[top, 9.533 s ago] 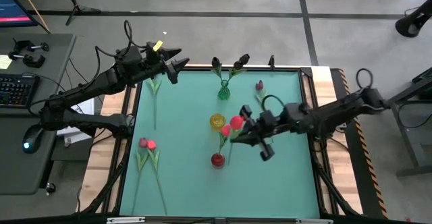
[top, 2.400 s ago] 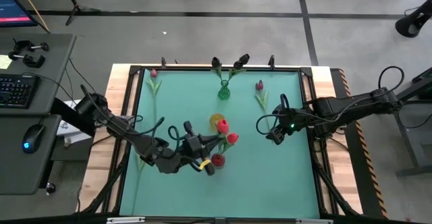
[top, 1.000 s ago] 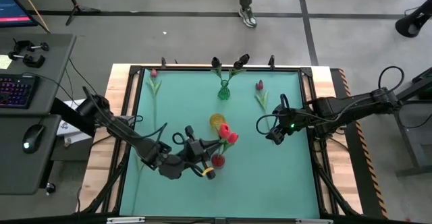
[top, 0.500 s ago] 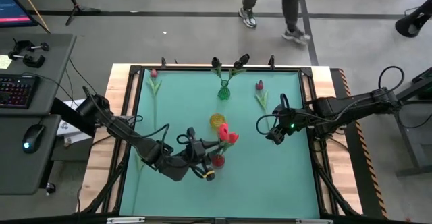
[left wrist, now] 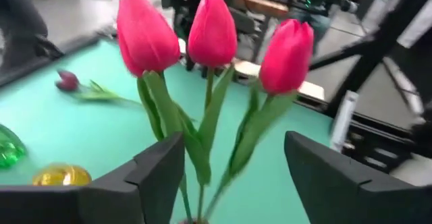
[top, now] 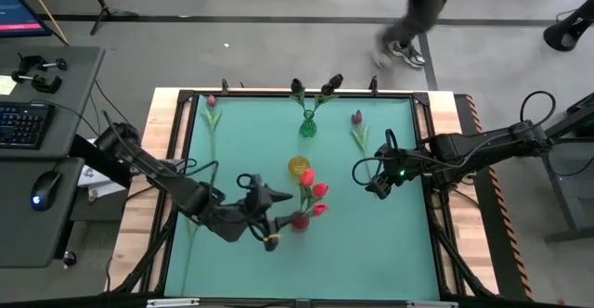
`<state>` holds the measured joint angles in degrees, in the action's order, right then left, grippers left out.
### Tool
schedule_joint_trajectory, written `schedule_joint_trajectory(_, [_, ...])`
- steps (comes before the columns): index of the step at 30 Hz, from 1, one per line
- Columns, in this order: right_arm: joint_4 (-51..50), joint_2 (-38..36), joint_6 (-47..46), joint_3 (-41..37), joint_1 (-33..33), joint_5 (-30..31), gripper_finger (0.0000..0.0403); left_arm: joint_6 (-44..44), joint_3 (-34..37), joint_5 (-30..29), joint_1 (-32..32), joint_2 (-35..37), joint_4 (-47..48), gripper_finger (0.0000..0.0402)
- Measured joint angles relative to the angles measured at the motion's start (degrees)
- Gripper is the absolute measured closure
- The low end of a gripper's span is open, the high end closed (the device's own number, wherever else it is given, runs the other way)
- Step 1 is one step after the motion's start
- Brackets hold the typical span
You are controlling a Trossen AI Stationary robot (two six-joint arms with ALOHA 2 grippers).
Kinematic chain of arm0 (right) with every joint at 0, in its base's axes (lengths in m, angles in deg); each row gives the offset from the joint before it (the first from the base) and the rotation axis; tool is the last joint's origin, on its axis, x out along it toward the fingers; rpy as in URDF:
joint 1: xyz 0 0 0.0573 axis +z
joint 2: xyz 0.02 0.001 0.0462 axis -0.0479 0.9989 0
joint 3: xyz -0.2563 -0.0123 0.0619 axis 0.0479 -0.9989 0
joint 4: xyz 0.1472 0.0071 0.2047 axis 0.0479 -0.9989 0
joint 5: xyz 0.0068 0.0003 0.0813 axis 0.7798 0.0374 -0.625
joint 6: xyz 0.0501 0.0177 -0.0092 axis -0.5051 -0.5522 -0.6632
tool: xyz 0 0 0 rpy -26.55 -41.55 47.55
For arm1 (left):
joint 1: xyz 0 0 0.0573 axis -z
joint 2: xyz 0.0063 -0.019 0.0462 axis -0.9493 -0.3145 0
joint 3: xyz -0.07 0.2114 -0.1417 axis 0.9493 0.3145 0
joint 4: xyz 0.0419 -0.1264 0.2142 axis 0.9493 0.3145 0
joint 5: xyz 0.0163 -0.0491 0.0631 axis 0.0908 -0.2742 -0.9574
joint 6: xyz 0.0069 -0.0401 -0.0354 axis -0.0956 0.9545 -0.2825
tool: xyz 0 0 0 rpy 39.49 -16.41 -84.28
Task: Sort flowers into vase by color
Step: Put the top right red tulip into the yellow vase
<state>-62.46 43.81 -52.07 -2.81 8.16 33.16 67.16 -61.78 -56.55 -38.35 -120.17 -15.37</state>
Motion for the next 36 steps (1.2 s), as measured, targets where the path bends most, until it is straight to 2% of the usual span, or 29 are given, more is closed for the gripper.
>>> schedule_joint_trajectory(3, [-0.2,0.0,0.0,0.0,0.0,-0.3,0.0103,2.8,0.0,3.5,0.1,3.0,4.4,0.0146])
schedule_joint_trajectory(6, [-2.0,0.0,-1.6,0.0,0.0,-0.4,0.0103,4.6,0.0,4.6,0.5,6.9,9.1,0.0145])
schedule_joint_trajectory(8, [-4.0,0.1,-3.2,0.0,-0.1,1.0,0.0103,6.0,0.0,2.0,0.7,9.6,12.6,0.0145])
schedule_joint_trajectory(12, [-6.6,1.9,-4.5,0.0,-2.8,7.1,0.0103,8.2,0.0,-7.4,1.0,12.4,18.8,0.0145])
schedule_joint_trajectory(15, [-4.8,5.6,-0.7,0.0,-8.5,8.4,0.0103,9.8,0.0,-11.2,1.0,13.3,21.4,0.0145])
schedule_joint_trajectory(20, [1.7,15.9,15.5,0.0,-22.3,8.4,0.0103,12.2,0.0,-11.7,0.7,12.8,22.5,0.0145])
schedule_joint_trajectory(26, [9.0,28.3,24.8,0.0,-37.7,5.8,0.0103,16.5,0.0,-12.3,0.7,12.7,21.4,0.0145])
schedule_joint_trajectory(30, [10.8,33.8,27.4,0.0,-42.8,3.1,0.0103,17.2,0.0,-15.1,1.2,12.7,19.0,0.0145])
schedule_joint_trajectory(36, [14.0,38.1,28.4,0.0,-44.9,1.6,0.0110,16.5,0.0,-21.3,1.3,12.7,15.0,0.0145])
